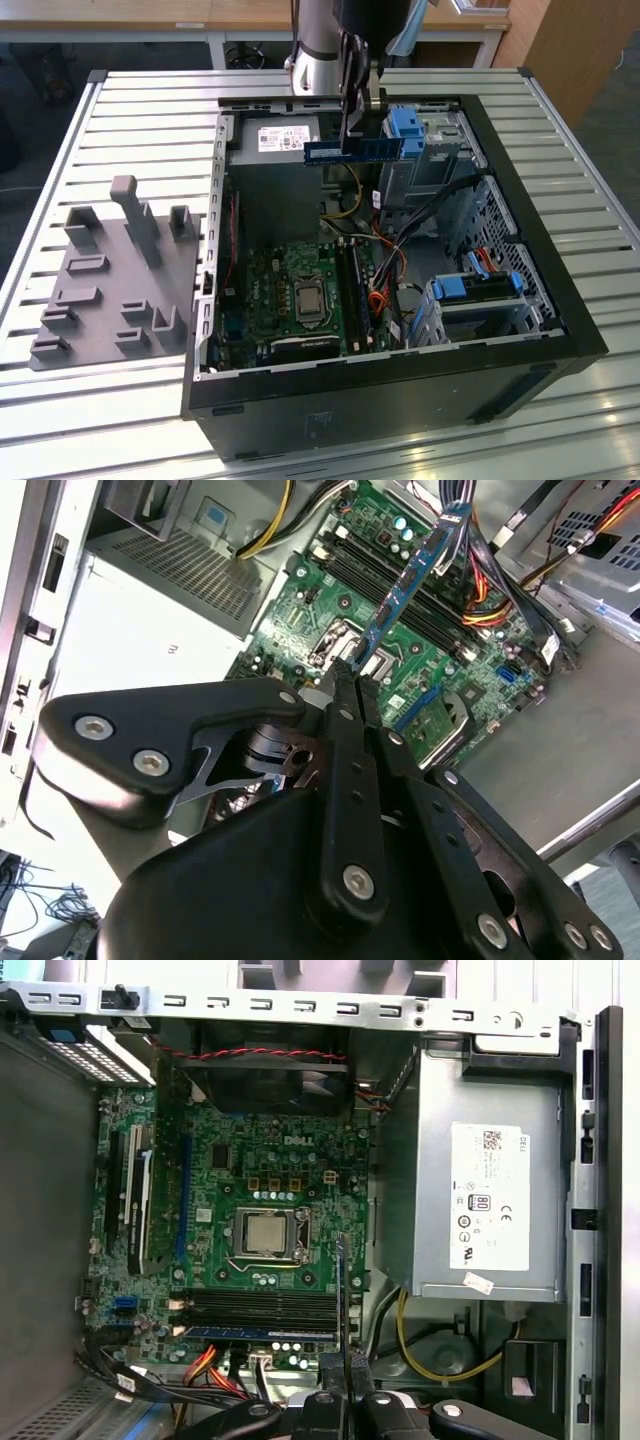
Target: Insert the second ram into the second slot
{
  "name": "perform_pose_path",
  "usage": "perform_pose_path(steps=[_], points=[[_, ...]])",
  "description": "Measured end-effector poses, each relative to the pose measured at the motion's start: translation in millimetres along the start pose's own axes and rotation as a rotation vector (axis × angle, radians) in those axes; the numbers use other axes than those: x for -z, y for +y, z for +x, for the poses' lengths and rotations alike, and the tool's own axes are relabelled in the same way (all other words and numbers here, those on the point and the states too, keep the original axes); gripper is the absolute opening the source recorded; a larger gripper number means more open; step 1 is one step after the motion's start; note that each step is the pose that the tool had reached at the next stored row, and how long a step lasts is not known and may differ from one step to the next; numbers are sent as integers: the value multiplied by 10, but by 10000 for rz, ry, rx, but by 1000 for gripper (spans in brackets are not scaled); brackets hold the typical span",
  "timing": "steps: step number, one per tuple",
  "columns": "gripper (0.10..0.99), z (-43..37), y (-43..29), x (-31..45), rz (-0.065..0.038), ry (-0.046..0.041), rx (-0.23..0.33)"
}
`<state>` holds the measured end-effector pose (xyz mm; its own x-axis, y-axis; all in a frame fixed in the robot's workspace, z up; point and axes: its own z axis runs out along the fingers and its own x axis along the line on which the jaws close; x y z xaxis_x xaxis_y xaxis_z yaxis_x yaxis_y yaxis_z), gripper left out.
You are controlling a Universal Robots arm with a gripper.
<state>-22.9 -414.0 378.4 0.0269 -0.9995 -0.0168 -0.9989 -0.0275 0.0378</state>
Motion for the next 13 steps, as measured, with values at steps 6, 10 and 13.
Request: perform_pose_path(steps=[6, 10, 13], points=[[129, 49, 1, 0, 0, -1, 0], [129, 96, 3, -1, 0, 0, 0], [129, 134, 4, -1, 2, -2, 0]])
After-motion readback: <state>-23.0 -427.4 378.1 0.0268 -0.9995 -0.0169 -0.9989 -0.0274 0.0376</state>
